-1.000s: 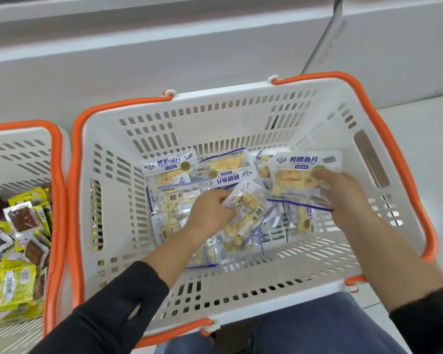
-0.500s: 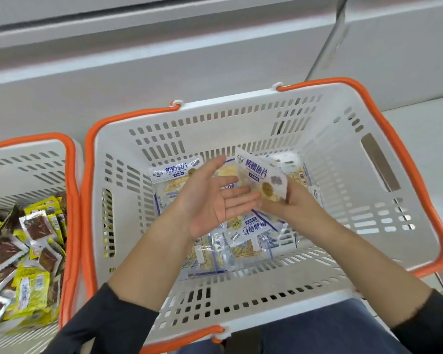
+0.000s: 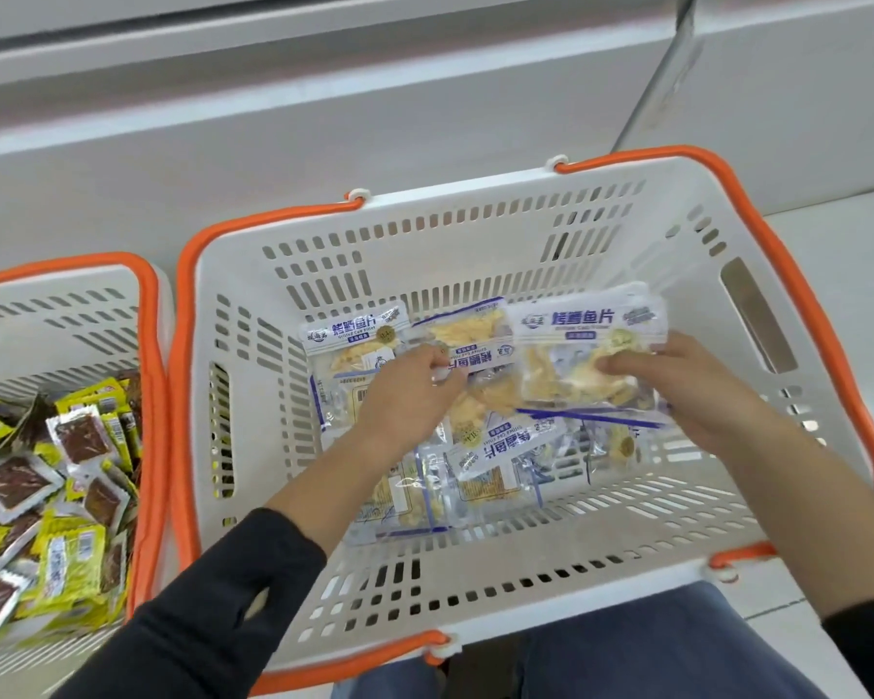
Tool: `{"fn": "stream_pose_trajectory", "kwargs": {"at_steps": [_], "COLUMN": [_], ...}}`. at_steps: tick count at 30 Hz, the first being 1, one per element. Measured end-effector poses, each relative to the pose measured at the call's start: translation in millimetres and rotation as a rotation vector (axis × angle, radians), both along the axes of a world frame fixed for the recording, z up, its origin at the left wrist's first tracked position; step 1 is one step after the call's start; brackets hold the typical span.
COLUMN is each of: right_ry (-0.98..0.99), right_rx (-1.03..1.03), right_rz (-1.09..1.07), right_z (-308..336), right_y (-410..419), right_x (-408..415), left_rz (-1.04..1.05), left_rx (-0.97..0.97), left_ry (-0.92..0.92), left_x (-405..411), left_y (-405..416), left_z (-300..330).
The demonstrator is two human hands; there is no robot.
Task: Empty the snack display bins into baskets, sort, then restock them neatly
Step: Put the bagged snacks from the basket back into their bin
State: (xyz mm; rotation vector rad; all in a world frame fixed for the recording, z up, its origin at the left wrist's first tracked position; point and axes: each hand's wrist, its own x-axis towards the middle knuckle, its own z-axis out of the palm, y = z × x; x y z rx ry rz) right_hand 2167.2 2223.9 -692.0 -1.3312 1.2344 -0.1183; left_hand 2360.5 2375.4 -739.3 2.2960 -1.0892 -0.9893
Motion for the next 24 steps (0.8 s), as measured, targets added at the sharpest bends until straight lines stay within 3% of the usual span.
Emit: {"fn": "stream_pose_trajectory", "kwargs": {"at_steps": [2,4,10,12,15,18,22,24], "right_ry": [0.062,0.092,0.038,0.034,0.033,0.047,0.043,0.019], "right_rx": [-0.063,-0.063,-0.081,-0.090,-0.119,-0.138,-0.134,-0.178], "right_rz": [-0.084,-0.161,-0.202,-0.201,-0.245,-0.261,-0.247,-0.164], "right_z": [-6.1,-13.8,-18.6,-18.6,-19.5,-20.3,-17.8,-11.2], "right_y": [-9.4,-12.4,-13.2,-13.9,-16.8,-19.8,-14.6,-5.7], "right_x": [-12.2,-19.7,-16.5,-16.6,-20.6,-23.3,-18.3,-10.5], "left_rz": [-0.301,-0.499,-0.818,-0.828,-0.689,-0.353,0.161,0.284], "left_rx": [0.104,0.154,0.174,0.183,0.034,-0.171,-0.274,-0.248], "left_ry": [-0.234,-0.302,-0.520,-0.505,-0.432,-0.320,0.142,0.322], "left_x": [-4.4,-13.3,-48.3,-55.4,-47.4,-31.3,-0.8,11.5], "left_y": [0.5,-1.5,-3.1,-1.7,-1.8,-2.0,-5.0,-5.3], "left_z": [-21.0,-37.2,-44.7,-41.9,-31.2,3.9,44.6,52.0]}}
